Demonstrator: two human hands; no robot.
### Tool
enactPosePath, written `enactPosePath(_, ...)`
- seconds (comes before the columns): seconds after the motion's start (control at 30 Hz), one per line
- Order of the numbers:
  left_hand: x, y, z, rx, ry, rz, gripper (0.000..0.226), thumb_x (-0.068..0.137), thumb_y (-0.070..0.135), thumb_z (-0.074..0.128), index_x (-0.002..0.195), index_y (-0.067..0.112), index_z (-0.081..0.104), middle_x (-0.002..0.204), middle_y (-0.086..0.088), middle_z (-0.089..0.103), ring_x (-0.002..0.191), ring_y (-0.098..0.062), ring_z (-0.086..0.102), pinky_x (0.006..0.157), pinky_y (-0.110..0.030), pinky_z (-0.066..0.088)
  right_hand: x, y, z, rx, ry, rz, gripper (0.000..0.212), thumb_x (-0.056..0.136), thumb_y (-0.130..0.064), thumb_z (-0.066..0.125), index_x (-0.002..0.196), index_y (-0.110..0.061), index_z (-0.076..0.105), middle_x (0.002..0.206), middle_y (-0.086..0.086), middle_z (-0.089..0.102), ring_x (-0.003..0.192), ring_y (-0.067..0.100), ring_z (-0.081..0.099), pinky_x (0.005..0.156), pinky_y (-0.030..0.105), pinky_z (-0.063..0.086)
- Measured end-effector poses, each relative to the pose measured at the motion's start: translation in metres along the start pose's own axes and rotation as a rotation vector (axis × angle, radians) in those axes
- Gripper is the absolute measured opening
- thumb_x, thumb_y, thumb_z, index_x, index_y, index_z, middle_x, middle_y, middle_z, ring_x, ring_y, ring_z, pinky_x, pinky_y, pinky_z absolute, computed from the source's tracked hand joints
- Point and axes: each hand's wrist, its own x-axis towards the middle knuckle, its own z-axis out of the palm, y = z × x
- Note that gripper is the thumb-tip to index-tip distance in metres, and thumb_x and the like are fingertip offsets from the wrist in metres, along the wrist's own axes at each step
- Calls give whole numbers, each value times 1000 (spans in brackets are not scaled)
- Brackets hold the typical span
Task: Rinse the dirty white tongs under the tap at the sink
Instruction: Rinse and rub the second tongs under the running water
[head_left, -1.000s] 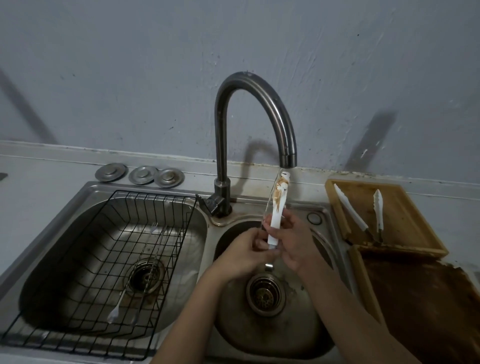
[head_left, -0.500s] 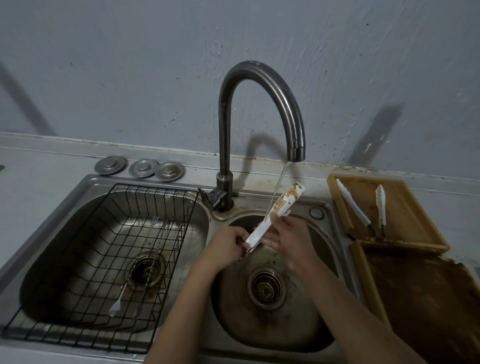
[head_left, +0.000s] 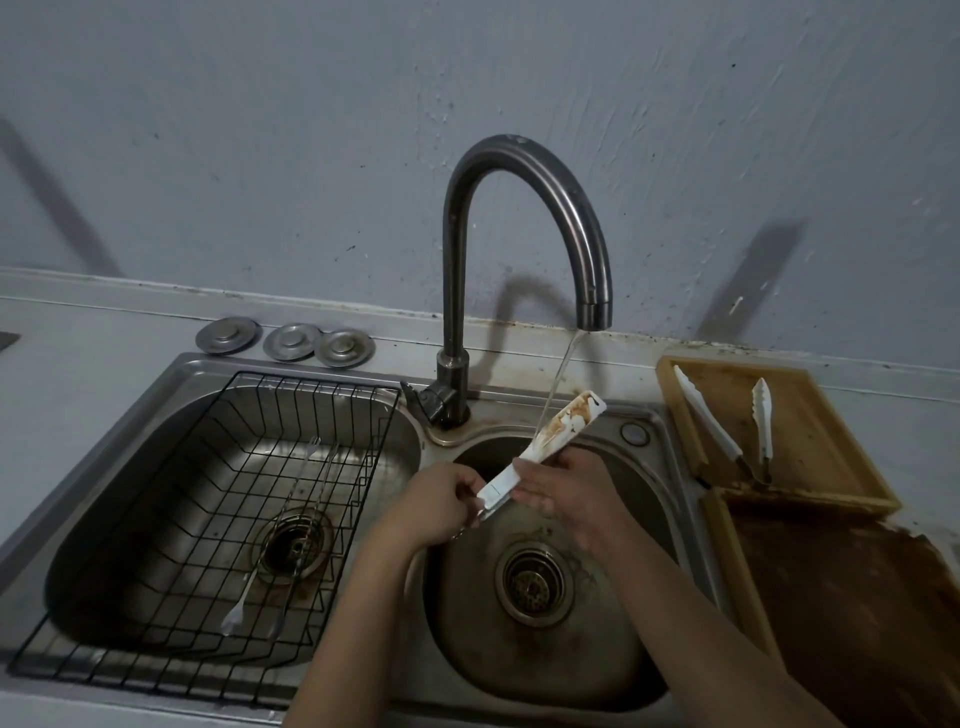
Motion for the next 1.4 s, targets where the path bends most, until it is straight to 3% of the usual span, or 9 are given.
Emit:
enactPosePath(0.2,-6,2,-13,45,22,-22,18,91,8,53,81,19,64,62,4,60,55,-8,52,56,-20,43,6,-11,1,200,73,138,45,93,-41,46,84,1,59,60,17,71,56,27,71,45,31,56)
enactPosePath(0.43,-13,-3,-23,198,35,-43,18,88,9,55,89,19,69,69,4,60,56,-2,50,51,-15,38,10,2,-2,198,102,1,11,78,3,67,87,0,62,97,23,67,79,25,69,56,25,57)
enactPosePath(0.57,-23,-12,-35,169,30,-86,28,90,6,52,73,26,63,67,1,63,58,-8,54,53,-17,41,19,-6,-19,235,289,-29,12,88,-9,59,77,-5,55,80,13,59,74,23,62,49,30,57)
enactPosePath(0.67,-25,-13,-40,199,20,-91,25,90,6,53,75,24,63,66,2,62,60,-10,55,50,-15,41,16,-5,-18,101,257,-89,9,85,-9,63,81,-7,56,88,15,61,74,21,63,46,22,54)
enactPosePath(0.8,-23,-8,-37,275,50,-57,19,89,9,55,81,22,66,64,9,59,57,-2,53,49,-14,37,8,3,-13,-275,251,-241,41,70,-17,80,98,-14,51,98,6,59,83,19,66,54,24,57)
enactPosePath(0.97,-26,-13,-39,144,39,-68,22,91,5,51,82,18,67,62,3,60,59,-13,54,51,-16,40,8,-5,-20,-489,325,-407,20,96,-16,46,102,1,55,60,8,60,35,3,54,34,14,42)
enactPosePath(1.07,-25,-14,-42,153,61,-55,25,91,3,50,79,20,64,62,2,59,53,-9,51,42,-9,38,5,-8,-20,-482,280,-456,19,93,-14,51,102,3,55,60,7,62,36,3,55,36,14,44)
enactPosePath(1.2,-22,-14,-43,196,96,-28,31,91,3,49,72,24,59,61,5,58,50,-3,49,38,-5,33,3,-4,-15,-480,209,-466,34,79,-17,71,107,-7,56,89,5,67,70,13,65,60,27,55)
enactPosePath(1.4,-21,-17,-40,158,123,-2,38,92,6,50,64,30,55,60,7,58,51,-1,48,42,-8,35,10,-9,-17,-359,313,-466,21,97,-9,40,108,-1,57,64,9,64,42,4,61,41,13,48)
